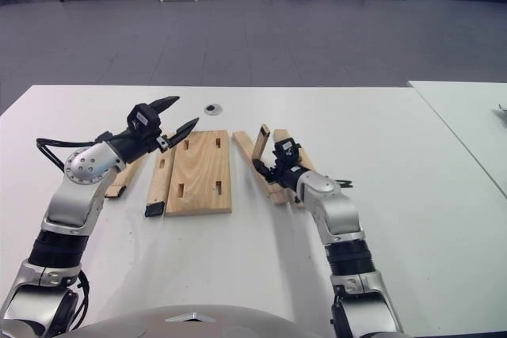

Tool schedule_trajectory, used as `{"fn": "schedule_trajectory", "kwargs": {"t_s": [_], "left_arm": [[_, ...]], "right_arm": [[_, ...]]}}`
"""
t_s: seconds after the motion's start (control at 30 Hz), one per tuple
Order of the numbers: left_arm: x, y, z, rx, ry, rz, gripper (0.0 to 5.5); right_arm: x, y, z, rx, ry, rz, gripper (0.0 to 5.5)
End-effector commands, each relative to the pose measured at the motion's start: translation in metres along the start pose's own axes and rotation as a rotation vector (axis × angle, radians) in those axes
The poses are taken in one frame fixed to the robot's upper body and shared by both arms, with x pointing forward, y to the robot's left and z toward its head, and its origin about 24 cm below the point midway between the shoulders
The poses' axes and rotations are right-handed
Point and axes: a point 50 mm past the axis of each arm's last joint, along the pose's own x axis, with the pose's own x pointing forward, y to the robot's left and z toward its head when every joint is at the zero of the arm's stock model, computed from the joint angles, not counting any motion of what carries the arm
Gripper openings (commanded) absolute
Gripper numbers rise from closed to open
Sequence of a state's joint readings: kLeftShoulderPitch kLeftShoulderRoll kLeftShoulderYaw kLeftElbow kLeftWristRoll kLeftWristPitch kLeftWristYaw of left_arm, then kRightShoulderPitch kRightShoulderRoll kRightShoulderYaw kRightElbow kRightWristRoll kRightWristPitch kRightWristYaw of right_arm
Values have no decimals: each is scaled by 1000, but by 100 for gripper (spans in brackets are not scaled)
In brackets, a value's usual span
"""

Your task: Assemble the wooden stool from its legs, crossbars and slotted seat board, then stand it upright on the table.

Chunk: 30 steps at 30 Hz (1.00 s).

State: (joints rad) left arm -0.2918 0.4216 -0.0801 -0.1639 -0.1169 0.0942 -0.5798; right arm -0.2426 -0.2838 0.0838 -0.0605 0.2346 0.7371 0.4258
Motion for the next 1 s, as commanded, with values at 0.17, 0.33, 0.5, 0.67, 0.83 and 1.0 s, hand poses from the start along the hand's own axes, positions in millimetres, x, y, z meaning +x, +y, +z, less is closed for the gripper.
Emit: {"fn": "schedule_trajectory", "kwargs": {"t_s": [0.17,0.33,0.5,0.67,0.83,1.0], "left_arm": [[2,-5,2,28,-2,-8,318],[3,-7,1,38,7,-14,318],[1,-7,0,43,17,-15,318],[0,-6,-1,45,23,-12,318],[-3,0,-2,0,15,23,318],[-5,2,-3,-54,3,56,318]], "right_arm": [[0,10,-2,-60,85,26,428],[4,11,-24,-85,198,9,373],[5,10,-30,-88,201,-7,280],[6,6,-24,-140,144,-91,209],[-7,-3,8,-296,-1,-212,209],[-20,2,31,-705,-119,-306,209]]}}
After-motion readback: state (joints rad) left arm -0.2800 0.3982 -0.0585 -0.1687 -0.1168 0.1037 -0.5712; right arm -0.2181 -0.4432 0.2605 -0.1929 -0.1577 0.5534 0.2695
